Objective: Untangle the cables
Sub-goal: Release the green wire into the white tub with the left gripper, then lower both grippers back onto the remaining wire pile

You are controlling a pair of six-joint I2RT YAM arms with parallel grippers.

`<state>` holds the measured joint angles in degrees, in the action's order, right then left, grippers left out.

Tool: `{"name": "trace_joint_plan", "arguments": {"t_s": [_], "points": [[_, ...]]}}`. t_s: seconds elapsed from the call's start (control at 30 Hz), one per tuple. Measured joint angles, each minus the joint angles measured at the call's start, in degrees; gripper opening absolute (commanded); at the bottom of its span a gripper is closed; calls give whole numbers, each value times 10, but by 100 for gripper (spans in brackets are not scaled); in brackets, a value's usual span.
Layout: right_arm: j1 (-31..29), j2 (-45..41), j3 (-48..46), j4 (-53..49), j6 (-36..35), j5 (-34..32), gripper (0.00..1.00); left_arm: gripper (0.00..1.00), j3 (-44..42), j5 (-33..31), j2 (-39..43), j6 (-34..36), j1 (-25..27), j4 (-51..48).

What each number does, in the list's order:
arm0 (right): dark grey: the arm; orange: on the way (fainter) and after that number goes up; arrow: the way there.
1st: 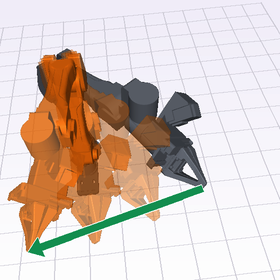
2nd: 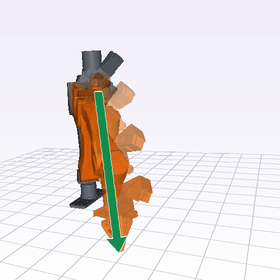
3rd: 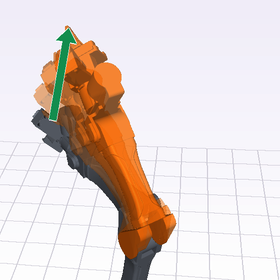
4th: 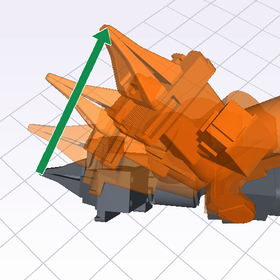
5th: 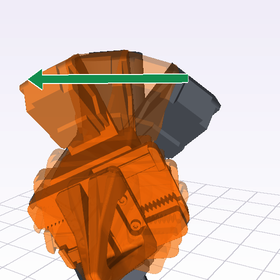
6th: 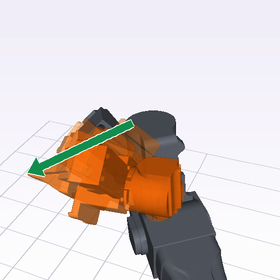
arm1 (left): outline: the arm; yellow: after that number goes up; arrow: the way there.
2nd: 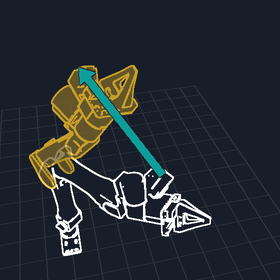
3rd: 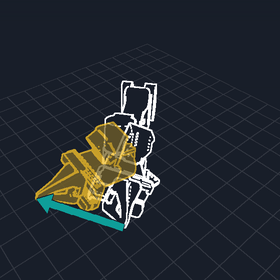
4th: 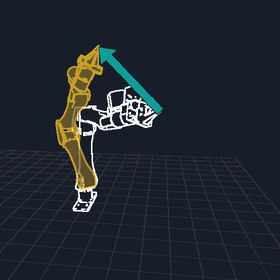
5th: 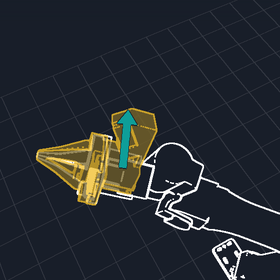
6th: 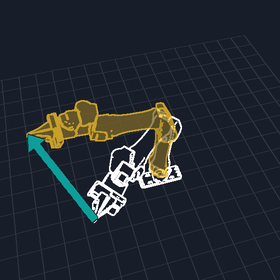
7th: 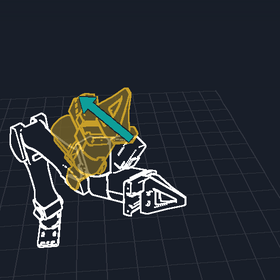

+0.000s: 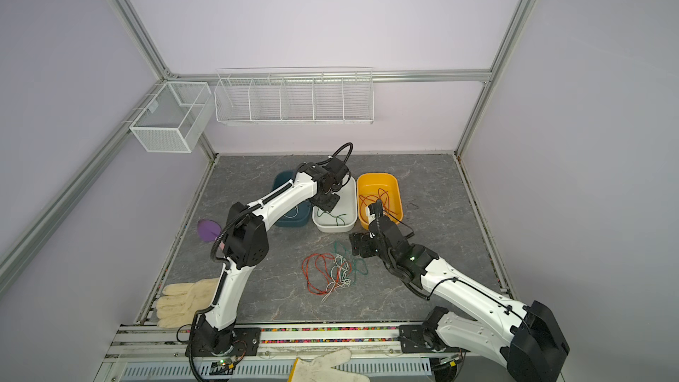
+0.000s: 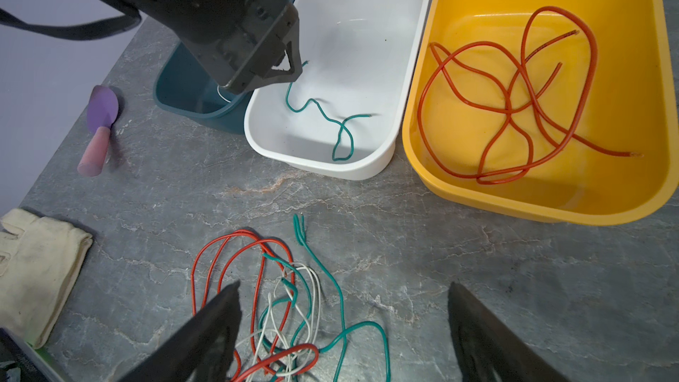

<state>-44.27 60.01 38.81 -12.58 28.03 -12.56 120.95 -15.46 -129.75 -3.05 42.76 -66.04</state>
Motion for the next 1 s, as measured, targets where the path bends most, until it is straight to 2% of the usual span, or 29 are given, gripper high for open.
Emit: {"name": "trace_joint_plan", "arguments": {"t_s": [0.17, 0.23, 0.27, 0.37, 0.4, 0.43, 0.5, 0.7, 1.0], "points": [[0, 2, 0, 0, -2, 6, 89, 41, -43, -18, 87, -12, 4, 23], [0, 7, 0, 0, -2, 11, 89, 47, -76, -28, 136, -14, 9, 42], [0, 12, 0, 0, -2, 15, 89, 56, -96, -33, 162, -14, 14, 53], [0, 19, 1, 0, -2, 28, 89, 58, -145, -48, 225, -8, 34, 87], [0, 19, 1, 0, -1, 35, 89, 74, -162, -54, 243, -6, 42, 97], [0, 18, 1, 0, 1, 40, 89, 94, -174, -59, 254, -3, 48, 106], [0, 7, 0, -2, 8, 54, 89, 99, -207, -69, 279, 6, 63, 128], [0, -76, -7, -37, 47, 80, 89, 99, -338, -81, 367, 19, 75, 213], [-2, -88, -43, -91, 140, 131, 92, 99, -589, -75, 596, -2, 75, 432]]}}
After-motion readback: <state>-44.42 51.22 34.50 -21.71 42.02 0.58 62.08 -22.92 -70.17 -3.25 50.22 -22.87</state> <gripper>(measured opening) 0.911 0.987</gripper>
